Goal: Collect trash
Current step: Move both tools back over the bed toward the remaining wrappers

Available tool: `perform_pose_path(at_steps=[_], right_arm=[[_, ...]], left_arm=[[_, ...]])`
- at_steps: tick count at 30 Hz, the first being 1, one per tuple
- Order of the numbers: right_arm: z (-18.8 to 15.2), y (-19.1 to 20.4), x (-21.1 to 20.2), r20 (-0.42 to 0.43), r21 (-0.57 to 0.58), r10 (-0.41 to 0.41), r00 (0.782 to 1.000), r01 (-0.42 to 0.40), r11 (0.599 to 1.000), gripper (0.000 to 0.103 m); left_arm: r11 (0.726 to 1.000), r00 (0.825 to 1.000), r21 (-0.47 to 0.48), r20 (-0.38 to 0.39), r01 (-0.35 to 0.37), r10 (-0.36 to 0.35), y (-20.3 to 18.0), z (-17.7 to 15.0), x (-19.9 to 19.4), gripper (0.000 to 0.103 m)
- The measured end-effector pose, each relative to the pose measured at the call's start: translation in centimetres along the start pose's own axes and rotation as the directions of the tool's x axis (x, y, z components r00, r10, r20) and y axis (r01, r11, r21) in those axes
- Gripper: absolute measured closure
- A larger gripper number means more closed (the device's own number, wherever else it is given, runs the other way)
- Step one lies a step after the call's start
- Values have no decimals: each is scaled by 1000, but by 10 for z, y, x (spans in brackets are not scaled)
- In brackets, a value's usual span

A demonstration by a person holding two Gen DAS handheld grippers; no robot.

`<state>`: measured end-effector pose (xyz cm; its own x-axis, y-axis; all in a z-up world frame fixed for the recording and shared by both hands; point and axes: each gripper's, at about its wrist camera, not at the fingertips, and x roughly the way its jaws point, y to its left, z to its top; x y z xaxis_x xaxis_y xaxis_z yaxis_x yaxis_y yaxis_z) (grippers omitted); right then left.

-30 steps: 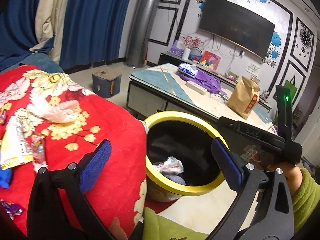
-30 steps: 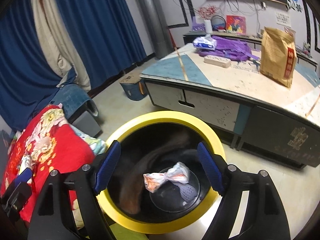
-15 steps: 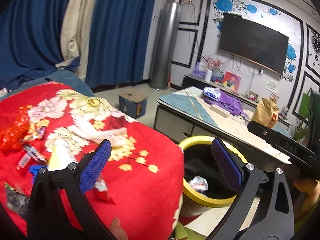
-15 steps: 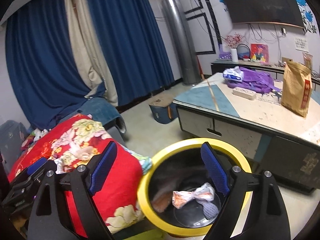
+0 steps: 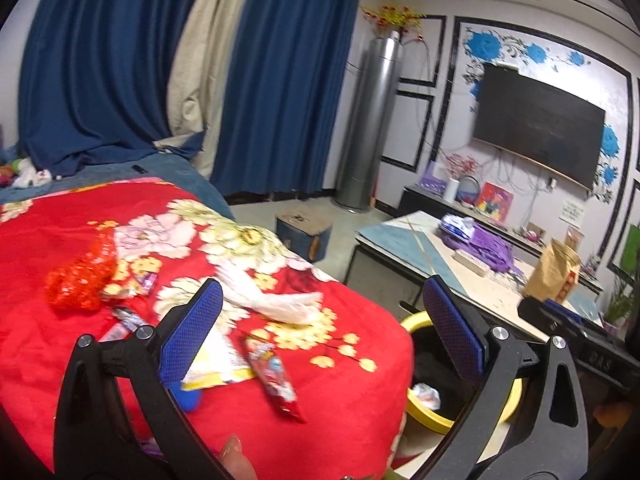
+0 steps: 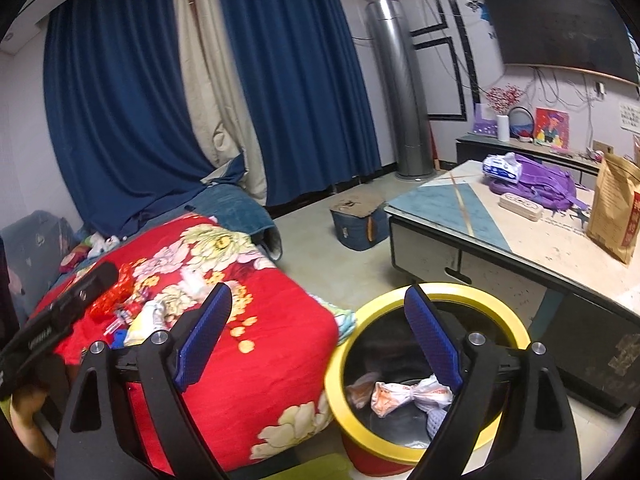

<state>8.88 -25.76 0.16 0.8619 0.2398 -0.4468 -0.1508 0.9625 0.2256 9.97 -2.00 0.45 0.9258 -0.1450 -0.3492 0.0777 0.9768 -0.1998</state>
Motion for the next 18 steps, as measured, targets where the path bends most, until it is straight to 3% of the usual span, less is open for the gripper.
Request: perform_pose_path(at_steps=[9,18], right_arm=[[-7,45,7,-33,-83,82,996,-85,993,17],[-21,94,30,-108,-175,155,982,-172,969,17]], left_arm=[[994,994,-57,44,-97,99,40,10,-13,11],[975,975,-91,69,-205,211,80,17,-21,11]])
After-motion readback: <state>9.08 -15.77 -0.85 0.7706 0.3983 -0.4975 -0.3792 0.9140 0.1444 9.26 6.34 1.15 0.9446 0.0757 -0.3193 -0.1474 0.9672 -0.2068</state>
